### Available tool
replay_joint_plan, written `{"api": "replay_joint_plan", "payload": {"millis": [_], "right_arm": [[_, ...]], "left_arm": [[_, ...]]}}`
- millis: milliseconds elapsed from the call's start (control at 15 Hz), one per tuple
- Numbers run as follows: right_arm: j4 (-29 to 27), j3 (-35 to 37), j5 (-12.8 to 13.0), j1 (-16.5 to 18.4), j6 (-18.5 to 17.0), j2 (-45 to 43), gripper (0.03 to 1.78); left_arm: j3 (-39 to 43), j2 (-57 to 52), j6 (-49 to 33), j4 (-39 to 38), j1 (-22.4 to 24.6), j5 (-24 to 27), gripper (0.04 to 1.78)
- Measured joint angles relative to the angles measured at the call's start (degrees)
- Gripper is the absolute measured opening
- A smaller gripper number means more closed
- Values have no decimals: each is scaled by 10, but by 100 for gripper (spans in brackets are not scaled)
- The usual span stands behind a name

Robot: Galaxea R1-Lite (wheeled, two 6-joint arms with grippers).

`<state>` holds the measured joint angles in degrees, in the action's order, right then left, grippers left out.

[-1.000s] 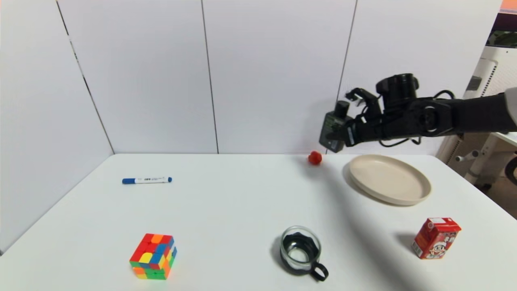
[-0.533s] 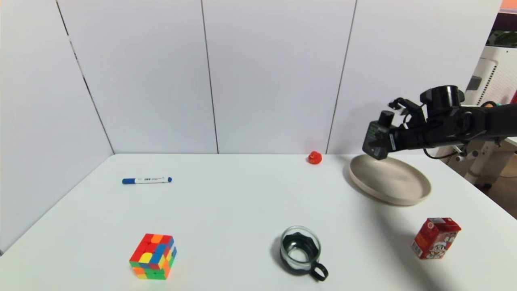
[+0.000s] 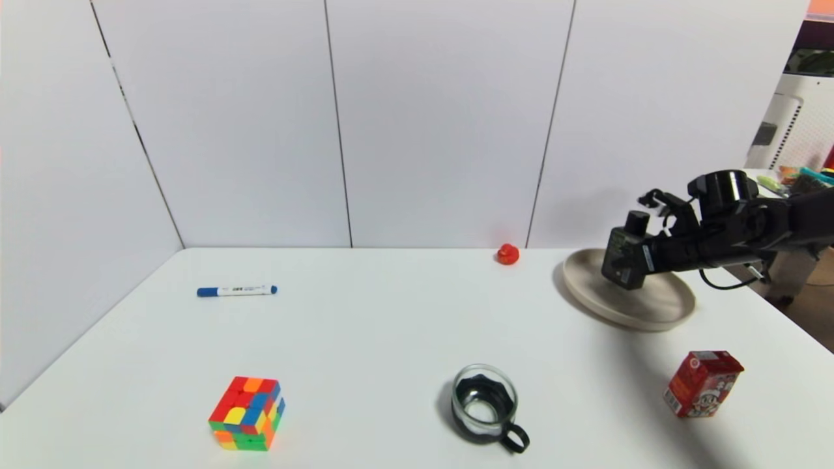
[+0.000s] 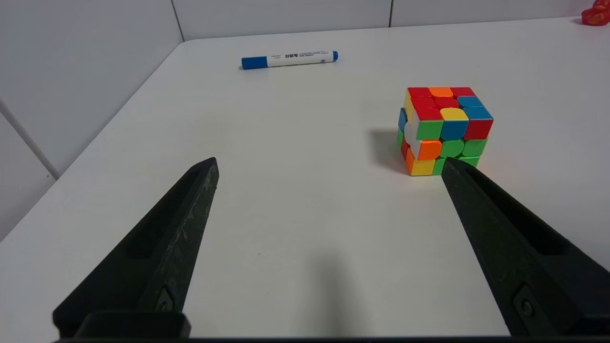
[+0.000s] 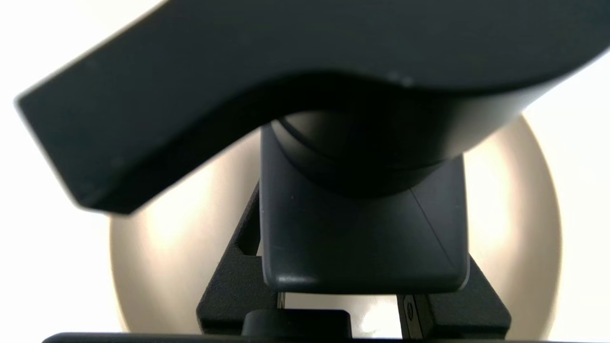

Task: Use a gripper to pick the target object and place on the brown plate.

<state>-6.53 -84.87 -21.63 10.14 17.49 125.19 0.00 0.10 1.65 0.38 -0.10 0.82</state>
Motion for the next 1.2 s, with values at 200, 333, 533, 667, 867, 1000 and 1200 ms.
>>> {"api": "replay_joint_plan", "payload": {"millis": [200,333,533,667,867,1000,1200], "right_arm": [[-2,20,-1,0,5,-12,61],[-2,33,-1,0,14,-24,61],[0,64,-4,2,39,-50,95],[1,94,-4,7,61,-64,112],[-1,107,-3,17,65,-76,131],[-8,118,0,22,62,-99,140],[-25,151,1,28,46,-179,150]], "left_arm": [[0,0,0,0,0,0,169],[0,0,0,0,0,0,169],[0,0,0,0,0,0,169],[0,0,0,0,0,0,169],[0,0,0,0,0,0,169],[0,0,0,0,0,0,169],[0,0,0,0,0,0,169]]}}
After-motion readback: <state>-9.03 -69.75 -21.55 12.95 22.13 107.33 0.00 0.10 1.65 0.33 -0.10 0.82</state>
